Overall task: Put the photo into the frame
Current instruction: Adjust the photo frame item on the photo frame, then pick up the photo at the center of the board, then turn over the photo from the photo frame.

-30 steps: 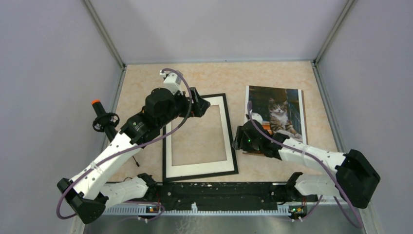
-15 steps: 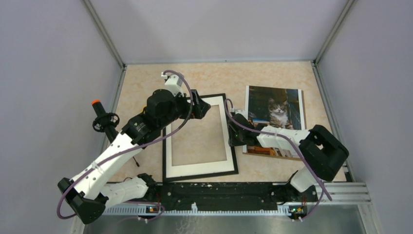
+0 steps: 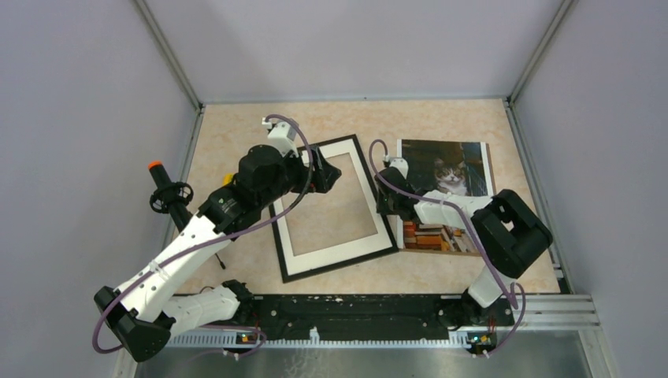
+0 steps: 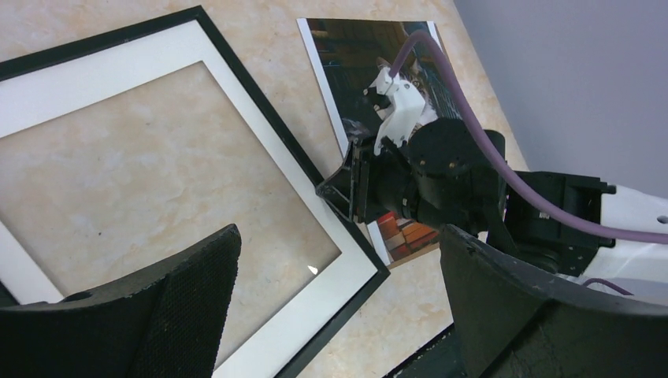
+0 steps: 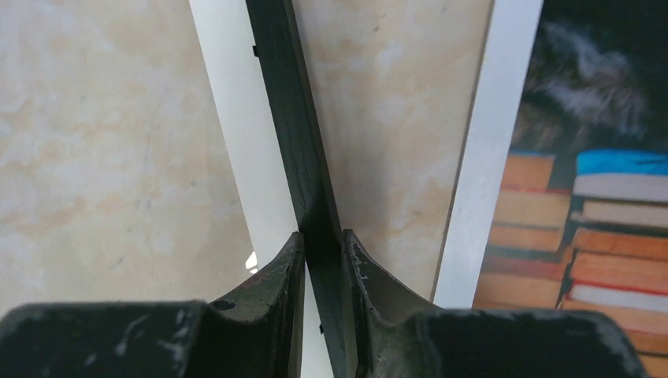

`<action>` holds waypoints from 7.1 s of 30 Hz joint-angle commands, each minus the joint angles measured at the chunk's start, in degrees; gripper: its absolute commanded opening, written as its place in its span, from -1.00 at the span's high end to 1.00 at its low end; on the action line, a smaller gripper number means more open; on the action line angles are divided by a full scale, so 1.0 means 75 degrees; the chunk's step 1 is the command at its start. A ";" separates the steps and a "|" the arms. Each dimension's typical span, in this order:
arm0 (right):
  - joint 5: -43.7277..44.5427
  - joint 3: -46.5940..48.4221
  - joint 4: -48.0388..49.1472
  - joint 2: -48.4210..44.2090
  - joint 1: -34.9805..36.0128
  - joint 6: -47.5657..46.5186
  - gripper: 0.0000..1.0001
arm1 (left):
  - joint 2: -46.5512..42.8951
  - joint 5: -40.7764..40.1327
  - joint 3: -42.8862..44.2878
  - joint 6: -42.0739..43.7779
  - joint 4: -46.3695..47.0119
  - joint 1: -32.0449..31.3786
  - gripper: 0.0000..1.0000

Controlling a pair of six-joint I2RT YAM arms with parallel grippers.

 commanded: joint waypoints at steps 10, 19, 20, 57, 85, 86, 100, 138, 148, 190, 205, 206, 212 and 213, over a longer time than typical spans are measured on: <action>-0.1117 0.1306 -0.1252 -0.0488 -0.0595 -0.0728 -0.31 | 0.0362 0.1019 -0.0418 -0.0114 0.0938 -0.0007 -0.97; -0.3100 0.0396 -0.1460 -0.2488 -0.4872 -0.1109 -0.73 | 0.3402 0.3778 -0.0086 -0.1331 0.3492 -0.0198 -0.97; -0.3451 0.0245 -0.1334 -0.2423 -0.5430 -0.1056 -0.74 | 0.3981 0.4040 0.0241 -0.1368 0.3552 -0.0329 -0.97; -0.4683 -0.1897 -0.0530 -0.1614 -0.8222 -0.1021 -0.60 | 0.9454 0.1274 0.4027 -0.2638 0.1348 -0.1474 -0.97; -0.5104 -0.2258 0.0107 -0.1111 -0.8159 -0.0891 -0.57 | 0.8502 0.3894 0.2338 -0.3833 0.5745 -0.0924 -0.93; -0.5105 -0.2253 0.0110 -0.1091 -0.8142 -0.0888 -0.57 | 0.8431 0.3880 0.2267 -0.3824 0.5860 -0.0928 -0.91; -0.5133 -0.2264 0.0147 -0.1070 -0.8101 -0.0900 -0.57 | 0.8276 0.3822 0.2545 -0.3420 0.5705 -0.1031 -0.78; -0.3046 0.0108 -0.2554 -0.4816 -0.5103 -0.1636 -0.82 | 0.5695 0.2045 0.5722 0.0531 -0.2854 0.0395 1.00; -0.3661 0.0229 -0.2083 -0.4201 -0.4834 -0.1484 -0.82 | 0.2712 -0.3119 0.7244 0.1379 -0.6566 0.0379 1.00; -0.7482 -0.2598 0.4480 -0.1372 -0.5725 0.2893 -0.82 | 0.7786 -0.1349 0.7771 0.1710 -0.4673 -0.2337 -0.64; -0.5815 -0.2883 0.6666 0.0594 -0.4039 0.3531 -0.28 | 0.3120 -0.2695 0.4164 0.1866 -0.2940 -0.1944 -0.94; -0.5784 -0.2891 0.6950 0.0860 -0.3943 0.3652 -0.22 | 0.3055 -0.2715 0.4100 0.1844 -0.2877 -0.1931 -0.94; -0.5225 -0.3159 0.9185 0.1685 -0.3469 0.4438 0.17 | 0.3049 -0.2714 0.4017 0.1812 -0.2836 -0.1896 -0.93; -0.5126 -0.3261 0.9673 0.1781 -0.3474 0.4625 0.33 | 0.3043 -0.2689 0.3988 0.1791 -0.2826 -0.1893 -0.93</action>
